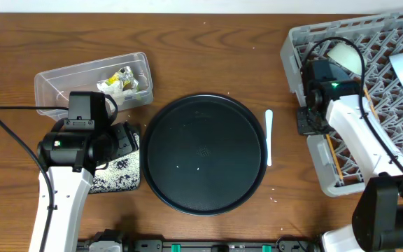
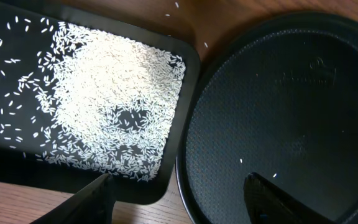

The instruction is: Sort waste into correct bins and load items into the dishwasher rack

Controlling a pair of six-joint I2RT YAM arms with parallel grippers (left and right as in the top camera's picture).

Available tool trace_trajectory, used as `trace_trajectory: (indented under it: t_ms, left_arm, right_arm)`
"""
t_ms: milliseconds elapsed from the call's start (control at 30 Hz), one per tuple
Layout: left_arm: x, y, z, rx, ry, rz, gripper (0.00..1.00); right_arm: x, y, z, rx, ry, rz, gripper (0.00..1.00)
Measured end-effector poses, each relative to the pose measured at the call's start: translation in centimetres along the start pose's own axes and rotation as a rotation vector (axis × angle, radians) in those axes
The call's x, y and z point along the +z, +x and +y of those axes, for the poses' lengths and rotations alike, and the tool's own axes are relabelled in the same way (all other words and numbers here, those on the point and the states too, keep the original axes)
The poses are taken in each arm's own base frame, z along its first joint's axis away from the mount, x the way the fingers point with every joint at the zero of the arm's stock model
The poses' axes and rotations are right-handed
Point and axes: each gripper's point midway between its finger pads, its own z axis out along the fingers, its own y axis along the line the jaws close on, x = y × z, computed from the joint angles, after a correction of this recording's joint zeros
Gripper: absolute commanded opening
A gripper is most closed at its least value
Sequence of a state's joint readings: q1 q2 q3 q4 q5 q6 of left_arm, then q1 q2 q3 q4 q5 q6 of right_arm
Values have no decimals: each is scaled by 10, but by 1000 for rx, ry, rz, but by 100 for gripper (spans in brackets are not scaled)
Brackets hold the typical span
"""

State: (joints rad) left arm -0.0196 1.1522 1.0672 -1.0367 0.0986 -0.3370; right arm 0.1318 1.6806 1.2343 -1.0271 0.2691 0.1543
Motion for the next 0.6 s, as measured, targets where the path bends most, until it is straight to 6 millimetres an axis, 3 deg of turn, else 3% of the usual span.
trace_trajectory:
  t_ms: [133,267,467,533,600]
  left_arm:
    - [0,0,0,0,0,0,68]
    - [0,0,0,0,0,-1,68]
    - [0,0,0,0,0,0,68]
    - [0,0,0,0,0,0,68]
    - [0,0,0,0,0,0,68]
  right_arm:
    - [0,0,5,2,-33,4,1]
    - [-5,2,35,-12,-142,6,6]
    - [-19,11,90,31,-245,10,41]
    - [-23,12,104,54,-262,4,41]
    - [-26,11,114,84,-273,-12,35]
